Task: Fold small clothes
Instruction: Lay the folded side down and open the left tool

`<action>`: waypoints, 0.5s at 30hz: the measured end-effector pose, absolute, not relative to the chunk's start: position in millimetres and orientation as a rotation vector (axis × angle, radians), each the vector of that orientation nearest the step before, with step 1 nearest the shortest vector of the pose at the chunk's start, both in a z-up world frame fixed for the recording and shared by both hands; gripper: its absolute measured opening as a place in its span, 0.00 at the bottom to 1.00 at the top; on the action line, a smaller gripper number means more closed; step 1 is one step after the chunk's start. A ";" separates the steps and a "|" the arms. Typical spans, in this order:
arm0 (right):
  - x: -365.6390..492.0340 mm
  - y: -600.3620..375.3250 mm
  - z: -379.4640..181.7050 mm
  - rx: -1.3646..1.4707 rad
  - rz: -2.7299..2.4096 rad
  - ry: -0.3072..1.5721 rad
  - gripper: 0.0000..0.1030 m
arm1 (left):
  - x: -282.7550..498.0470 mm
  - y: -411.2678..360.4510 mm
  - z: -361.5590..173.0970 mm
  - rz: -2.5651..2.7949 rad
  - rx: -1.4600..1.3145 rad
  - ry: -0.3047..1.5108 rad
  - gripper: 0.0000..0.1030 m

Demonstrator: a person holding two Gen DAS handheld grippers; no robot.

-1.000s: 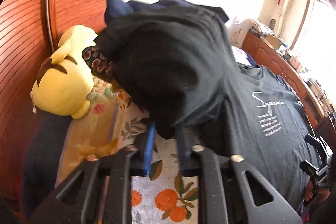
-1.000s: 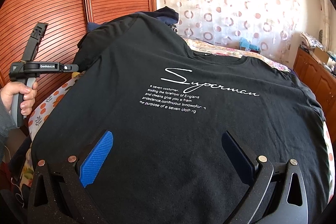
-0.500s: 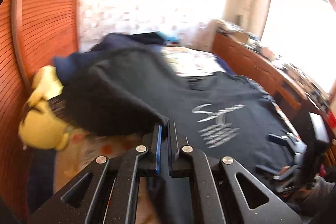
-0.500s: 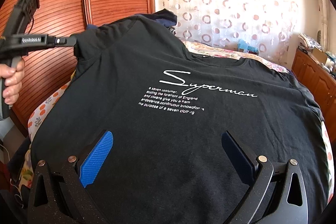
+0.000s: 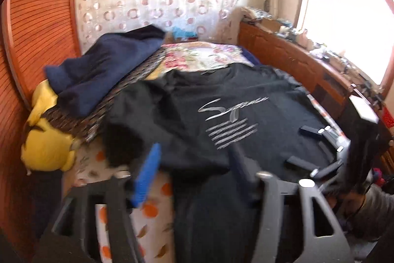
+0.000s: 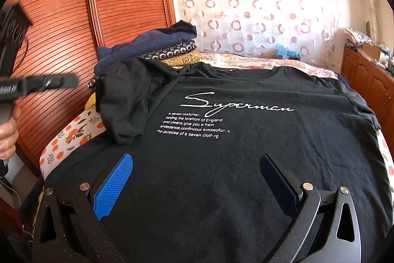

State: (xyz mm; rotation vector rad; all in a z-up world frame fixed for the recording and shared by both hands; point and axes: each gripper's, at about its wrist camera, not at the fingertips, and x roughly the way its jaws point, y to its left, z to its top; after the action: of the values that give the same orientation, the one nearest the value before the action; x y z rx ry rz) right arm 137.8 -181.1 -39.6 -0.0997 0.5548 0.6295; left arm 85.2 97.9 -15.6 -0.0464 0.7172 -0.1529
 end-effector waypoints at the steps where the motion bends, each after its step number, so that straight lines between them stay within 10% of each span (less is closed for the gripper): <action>1: 139.2 -181.7 -38.8 -0.096 0.632 0.561 1.00 | 82.0 105.4 -20.7 -0.133 -0.041 0.727 0.74; 15: 155.8 -135.7 3.6 -0.205 0.805 0.550 0.93 | 86.2 158.3 -104.6 -0.015 -0.087 0.923 0.75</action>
State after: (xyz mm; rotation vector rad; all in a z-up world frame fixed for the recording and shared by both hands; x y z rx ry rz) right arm 155.8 -135.7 3.6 -0.2049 0.5497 0.8050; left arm 86.2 158.3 -104.6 -0.0869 0.9229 -0.0146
